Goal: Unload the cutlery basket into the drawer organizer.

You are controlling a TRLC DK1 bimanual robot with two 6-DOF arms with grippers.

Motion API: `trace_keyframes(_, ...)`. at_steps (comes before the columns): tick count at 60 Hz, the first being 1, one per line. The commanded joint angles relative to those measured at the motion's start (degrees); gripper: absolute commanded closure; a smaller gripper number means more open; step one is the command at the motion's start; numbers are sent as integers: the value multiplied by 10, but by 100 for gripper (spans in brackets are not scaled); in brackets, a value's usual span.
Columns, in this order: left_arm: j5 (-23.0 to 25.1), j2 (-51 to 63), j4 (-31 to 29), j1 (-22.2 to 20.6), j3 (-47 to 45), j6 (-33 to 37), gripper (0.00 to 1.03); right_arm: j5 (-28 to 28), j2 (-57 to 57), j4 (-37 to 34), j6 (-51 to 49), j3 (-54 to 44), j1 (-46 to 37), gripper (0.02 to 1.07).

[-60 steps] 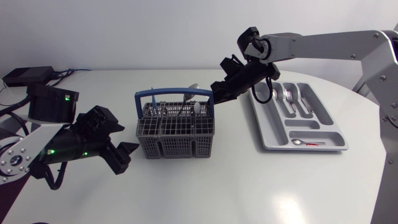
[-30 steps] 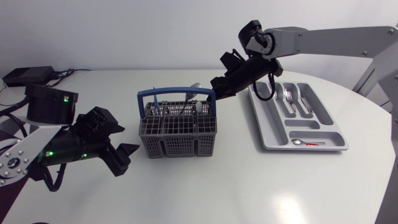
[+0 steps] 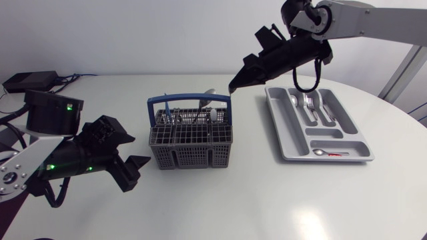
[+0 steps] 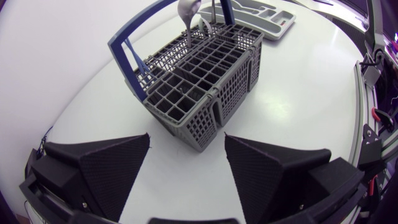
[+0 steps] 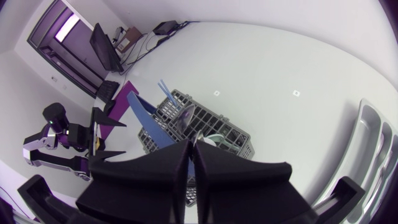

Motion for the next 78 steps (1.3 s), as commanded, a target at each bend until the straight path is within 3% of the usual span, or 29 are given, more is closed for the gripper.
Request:
trace_keyframes(1,3,-7,-4,-5,-11,8,5,-14,-32,-15,17,-19,-10,101)
trace_keyframes(22,3,1,9,-11,-13,8,5,17,-144,-17,-7,-120,-83,101)
trace_keyframes(52,3,2,15,-11,-15,9,5,277,-251,15,-126,-332,-197,101)
trace_keyframes(63,3,2,15,-13,-13,9,5,339,-244,74,-173,-378,-250,101)
trace_keyframes(78,3,1,15,-15,-12,9,5,420,-208,185,-193,-439,-263,101)
